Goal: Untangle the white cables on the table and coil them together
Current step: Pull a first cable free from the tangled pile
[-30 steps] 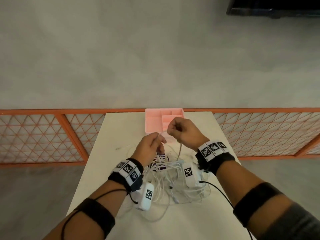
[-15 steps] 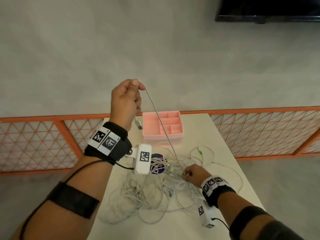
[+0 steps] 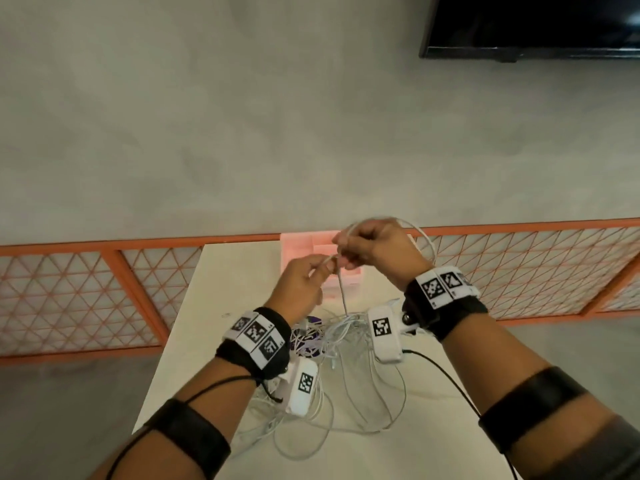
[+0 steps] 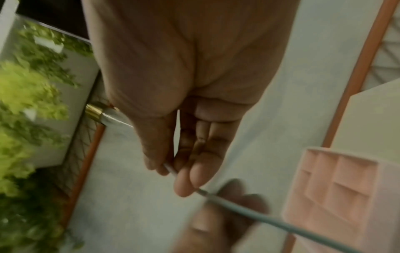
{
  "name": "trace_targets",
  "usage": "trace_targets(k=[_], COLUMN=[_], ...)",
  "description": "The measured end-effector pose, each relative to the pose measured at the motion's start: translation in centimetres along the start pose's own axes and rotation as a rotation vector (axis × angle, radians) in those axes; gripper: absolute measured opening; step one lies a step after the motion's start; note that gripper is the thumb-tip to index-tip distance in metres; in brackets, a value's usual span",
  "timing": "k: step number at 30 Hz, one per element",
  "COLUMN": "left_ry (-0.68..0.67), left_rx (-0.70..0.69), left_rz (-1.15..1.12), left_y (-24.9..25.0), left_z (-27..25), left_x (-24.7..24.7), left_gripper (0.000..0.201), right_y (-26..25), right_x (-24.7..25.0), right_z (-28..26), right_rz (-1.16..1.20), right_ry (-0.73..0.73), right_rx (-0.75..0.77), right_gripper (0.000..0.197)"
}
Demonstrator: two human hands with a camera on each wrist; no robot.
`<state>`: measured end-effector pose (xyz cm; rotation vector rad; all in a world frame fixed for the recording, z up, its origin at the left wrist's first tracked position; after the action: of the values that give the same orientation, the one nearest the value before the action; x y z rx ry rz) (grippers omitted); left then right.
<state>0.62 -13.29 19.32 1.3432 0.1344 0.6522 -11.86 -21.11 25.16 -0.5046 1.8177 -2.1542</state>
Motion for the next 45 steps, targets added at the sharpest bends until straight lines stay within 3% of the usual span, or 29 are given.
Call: trace_targets(k=[3, 6, 10, 14, 17, 21, 23, 26, 28, 30, 36, 39, 42, 45], left_ry=[-0.08, -0.124, -0.08, 0.089, 0.168, 0.186, 0.231, 0.312, 0.298, 0.245, 0.103, 0.043, -0.057, -0.073], left_rx=[0.109, 0.141, 0.146, 0.177, 0.111, 0.035, 0.002, -0.051, -0.065, -0.042, 0.087, 0.186, 0.275, 0.372], left_rz=[-0.118, -0.088, -0.026, -0.151, -0.143, -0.189, -0.267, -0.438, -0.484, -0.487, -0.389, -0.338, -0.352, -0.389], left_y=[-0.6, -1.4, -2.4, -0.3, 2.0, 5.0, 7.1, 10.9, 12.9, 13.5, 8.1, 3.9, 0.9, -1.4], left_z=[-1.1, -1.8, -1.3, 0.4, 1.9, 2.8, 3.0, 3.7, 4.5, 5.0, 3.5, 1.8, -0.2, -1.5], left_x=[-1.7, -2.4, -2.1, 0.0, 1.5, 2.3, 3.2, 5.6, 7.0, 7.6, 4.6, 1.9, -0.8, -2.4], left_gripper=[0.025, 0.023, 0.028, 0.026, 0.026, 0.028, 0.028, 0.027, 0.027, 0.026, 0.027, 0.027, 0.024, 0.022], right_y=[-3.4, -6.0, -5.6, 0.3, 4.7, 8.1, 9.5, 13.1, 15.2, 15.6, 8.6, 5.6, 5.3, 7.4], right_x=[0.5, 2.1, 3.2, 1.0, -1.2, -3.8, -4.0, -3.6, -3.0, -2.2, -1.2, -1.8, -1.9, -1.6], right_z=[0.5, 1.5, 2.0, 0.6, -1.4, -2.6, -2.9, -4.2, -4.9, -4.7, -2.3, -1.5, -1.9, -2.8], right_rz=[0.191, 0.443, 0.55, 0.216, -0.018, -0.244, -0.457, -0.684, -0.64, -0.549, 0.054, 0.146, 0.148, 0.118], right_ry=[0.125, 0.282, 0.363, 0.25, 0.133, -0.023, -0.075, -0.211, -0.217, -0.134, 0.128, 0.066, 0.01, -0.007], right_rx=[0.041, 0.118, 0.119, -0.054, -0.109, -0.033, 0.016, -0.045, -0.105, -0.145, -0.217, -0.186, -0.199, -0.274], right_gripper=[0.016, 0.01, 0.008, 0.011, 0.011, 0.002, 0.012, 0.028, 0.015, 0.009, 0.038, 0.048, 0.026, 0.021])
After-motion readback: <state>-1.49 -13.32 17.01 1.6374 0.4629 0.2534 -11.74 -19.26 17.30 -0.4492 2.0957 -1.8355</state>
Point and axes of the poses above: each hand's wrist, its own z-axis towards the middle knuckle, its own x-axis out of the back of the hand, y = z × x, the point moved 6 cm from there along z, towards the middle knuckle, and after that the axes turned 12 degrees about y, right-handed, at the moved point
